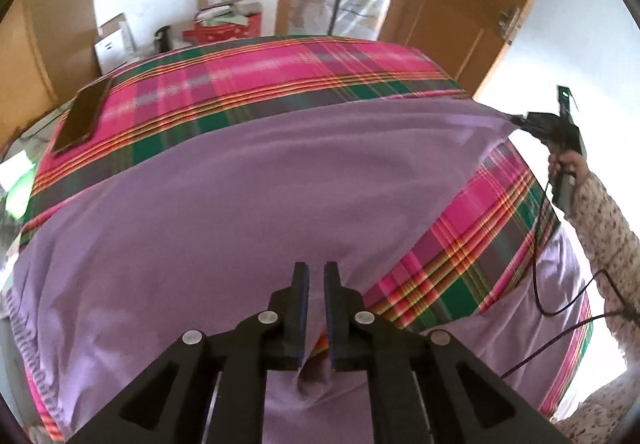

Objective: Fold clothes

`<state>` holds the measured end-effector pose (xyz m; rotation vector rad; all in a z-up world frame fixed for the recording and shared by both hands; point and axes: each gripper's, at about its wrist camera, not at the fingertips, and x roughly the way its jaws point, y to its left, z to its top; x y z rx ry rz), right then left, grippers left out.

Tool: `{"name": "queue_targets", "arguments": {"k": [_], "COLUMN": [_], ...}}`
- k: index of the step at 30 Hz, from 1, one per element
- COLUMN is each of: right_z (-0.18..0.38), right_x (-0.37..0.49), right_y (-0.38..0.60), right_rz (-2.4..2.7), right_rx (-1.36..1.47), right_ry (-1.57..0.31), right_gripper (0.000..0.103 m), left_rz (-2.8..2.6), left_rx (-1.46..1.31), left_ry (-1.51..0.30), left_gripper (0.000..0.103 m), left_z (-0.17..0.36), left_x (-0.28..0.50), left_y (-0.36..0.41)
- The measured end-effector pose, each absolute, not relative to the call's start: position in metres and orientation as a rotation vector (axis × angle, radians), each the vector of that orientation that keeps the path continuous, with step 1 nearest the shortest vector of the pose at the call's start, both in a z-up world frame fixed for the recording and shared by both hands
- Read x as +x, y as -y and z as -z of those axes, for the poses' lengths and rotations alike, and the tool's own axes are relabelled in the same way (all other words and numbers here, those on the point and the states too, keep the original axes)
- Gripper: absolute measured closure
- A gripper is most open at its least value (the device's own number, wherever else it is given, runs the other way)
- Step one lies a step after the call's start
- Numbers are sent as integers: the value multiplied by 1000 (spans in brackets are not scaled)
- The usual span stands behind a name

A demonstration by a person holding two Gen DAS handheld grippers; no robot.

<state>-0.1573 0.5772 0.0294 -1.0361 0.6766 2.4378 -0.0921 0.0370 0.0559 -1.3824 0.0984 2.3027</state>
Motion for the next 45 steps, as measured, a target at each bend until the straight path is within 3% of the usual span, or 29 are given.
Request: {"name": "queue_targets", "arguments": {"k": [4,13,22,29,36,39,45], "right_z": [-48,-106,-179,-132,-63,-49,-33], "right_x": [-137,-83,4,36,42,37,26], "right_y": [-571,-546,-518,-465,-423,-416,-428], "right_rz": [-2471,-2605,-2748,-2812,-2815,-2820,-2788], "right_rx": [-1018,-954,-803,-1061,-1336,-1390,-1430], "right_ry": [-689,-664,-482,-317,-117,-37,-125], "right_gripper": [83,81,77,75,72,61,60], "left_rz": [-2350,-2406,-2405,-2279,-2188,-2226,-2129], "left_rx": [-1408,-1405,-1375,-1458,-1527,-1436,-1300], "left_ry": [-86,-68,-114,-192,-94,-252,-493], "left_gripper": [83,83,78,74,74,74,73], "left_z": [-60,-84,-100,-64,-44,-47,-45], "left_x": [-79,-41,-6,-10,-28,-20,-20], "left_y": [-21,14,28,-6,-31,-51,-94]}}
